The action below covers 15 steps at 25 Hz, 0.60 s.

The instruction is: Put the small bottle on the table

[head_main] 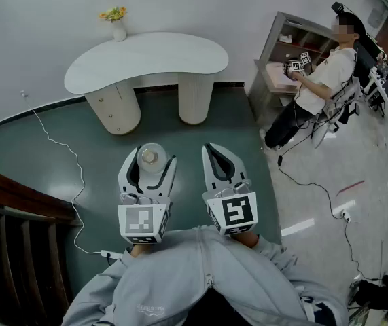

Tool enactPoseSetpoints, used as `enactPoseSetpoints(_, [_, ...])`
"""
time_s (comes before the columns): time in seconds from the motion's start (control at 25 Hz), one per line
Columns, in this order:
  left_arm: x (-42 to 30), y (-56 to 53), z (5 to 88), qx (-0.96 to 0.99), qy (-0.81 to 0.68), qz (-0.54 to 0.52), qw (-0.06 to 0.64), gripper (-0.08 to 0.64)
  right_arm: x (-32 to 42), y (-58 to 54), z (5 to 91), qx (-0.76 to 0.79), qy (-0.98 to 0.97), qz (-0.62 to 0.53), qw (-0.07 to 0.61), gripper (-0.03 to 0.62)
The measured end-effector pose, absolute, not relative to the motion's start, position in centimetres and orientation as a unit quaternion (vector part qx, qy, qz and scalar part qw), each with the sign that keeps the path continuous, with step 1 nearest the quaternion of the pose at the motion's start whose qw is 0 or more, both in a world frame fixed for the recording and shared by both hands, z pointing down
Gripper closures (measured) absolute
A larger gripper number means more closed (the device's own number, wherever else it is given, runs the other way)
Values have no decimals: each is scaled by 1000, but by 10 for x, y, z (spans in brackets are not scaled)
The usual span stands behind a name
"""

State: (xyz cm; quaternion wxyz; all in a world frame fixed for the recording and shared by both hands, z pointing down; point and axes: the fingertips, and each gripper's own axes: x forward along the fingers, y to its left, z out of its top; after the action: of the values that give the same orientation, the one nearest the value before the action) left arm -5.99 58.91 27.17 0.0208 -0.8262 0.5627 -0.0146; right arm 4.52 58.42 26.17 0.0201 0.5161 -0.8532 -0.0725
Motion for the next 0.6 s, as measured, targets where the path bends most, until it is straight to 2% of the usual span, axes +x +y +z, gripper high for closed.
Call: enactPoseSetpoints(0.6, [-85,545,264,-836,548,-6,35,229,23,549,259,536,-842,-66,10,566])
